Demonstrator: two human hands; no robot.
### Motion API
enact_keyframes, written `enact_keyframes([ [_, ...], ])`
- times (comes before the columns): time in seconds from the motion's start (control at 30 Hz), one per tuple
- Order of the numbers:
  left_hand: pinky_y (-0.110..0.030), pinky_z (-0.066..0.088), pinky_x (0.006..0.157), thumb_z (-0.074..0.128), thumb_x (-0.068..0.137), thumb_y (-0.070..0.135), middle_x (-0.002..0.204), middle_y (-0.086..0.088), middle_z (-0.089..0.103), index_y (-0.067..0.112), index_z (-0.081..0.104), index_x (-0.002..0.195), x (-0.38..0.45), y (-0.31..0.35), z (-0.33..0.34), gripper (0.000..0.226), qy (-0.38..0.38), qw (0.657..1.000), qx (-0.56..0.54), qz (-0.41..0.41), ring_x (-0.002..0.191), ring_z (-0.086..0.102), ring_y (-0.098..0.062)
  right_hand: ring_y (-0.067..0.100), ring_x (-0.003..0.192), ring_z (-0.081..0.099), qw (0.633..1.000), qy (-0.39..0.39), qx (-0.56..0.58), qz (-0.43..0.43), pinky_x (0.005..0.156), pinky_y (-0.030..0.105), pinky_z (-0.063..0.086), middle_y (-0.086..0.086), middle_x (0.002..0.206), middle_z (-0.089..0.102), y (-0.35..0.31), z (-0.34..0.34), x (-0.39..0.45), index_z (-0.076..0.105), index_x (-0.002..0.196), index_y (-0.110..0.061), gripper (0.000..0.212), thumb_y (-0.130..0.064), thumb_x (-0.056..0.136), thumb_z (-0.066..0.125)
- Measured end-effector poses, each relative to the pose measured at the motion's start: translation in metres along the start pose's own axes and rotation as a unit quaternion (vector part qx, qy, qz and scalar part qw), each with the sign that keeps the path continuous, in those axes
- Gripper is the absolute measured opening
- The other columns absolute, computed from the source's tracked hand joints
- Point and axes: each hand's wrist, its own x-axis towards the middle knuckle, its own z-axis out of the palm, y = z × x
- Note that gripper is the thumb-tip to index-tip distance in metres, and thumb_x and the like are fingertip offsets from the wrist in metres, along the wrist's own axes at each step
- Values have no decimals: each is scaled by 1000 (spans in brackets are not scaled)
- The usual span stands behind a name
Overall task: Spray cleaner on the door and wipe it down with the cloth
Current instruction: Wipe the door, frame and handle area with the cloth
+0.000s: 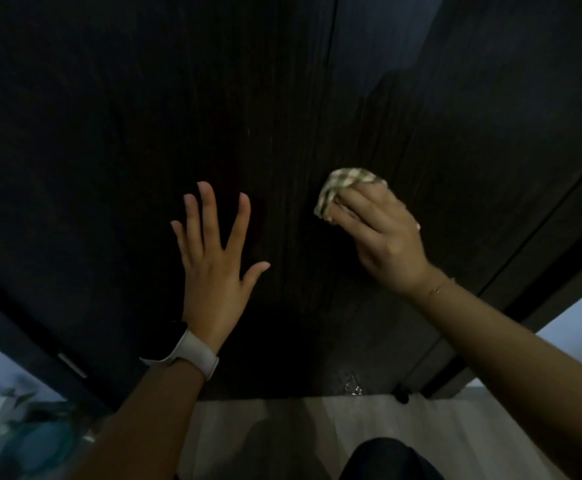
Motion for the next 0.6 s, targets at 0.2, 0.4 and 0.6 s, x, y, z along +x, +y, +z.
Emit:
enact_keyframes([
  [0.2, -55, -9, 114, 73, 78, 44, 157, -14, -18, 29, -5, 153, 2, 0, 0, 109, 1, 1000, -7, 4, 141, -30, -24, 17, 108, 66, 964, -243, 108, 33, 96, 28, 48, 1, 115, 71, -43, 42, -103, 73, 109, -18, 50, -31, 107, 25],
  [0.4, -56, -10, 113, 74, 79, 43, 156, -17, -17, 27, -6, 153, 3, 3, 1, 111, 9, 1000, 2, 0, 141, -28, -26, 15, 139, 36, 938, -332, 97, -22, 119, 24, 17, 2, 144, 49, 0, 20, -130, 50, 136, -15, 41, -28, 107, 24],
  [0.6, -56, -9, 114, 75, 79, 38, 156, -17, -18, 27, -4, 153, 1, 9, 1, 109, 12, 1000, -5, -8, 141, -27, -27, 27, 135, 37, 975, -214, 52, -19, 117, 37, 22, 7, 140, 44, 48, -27, -124, 42, 138, -13, 36, -17, 107, 24],
])
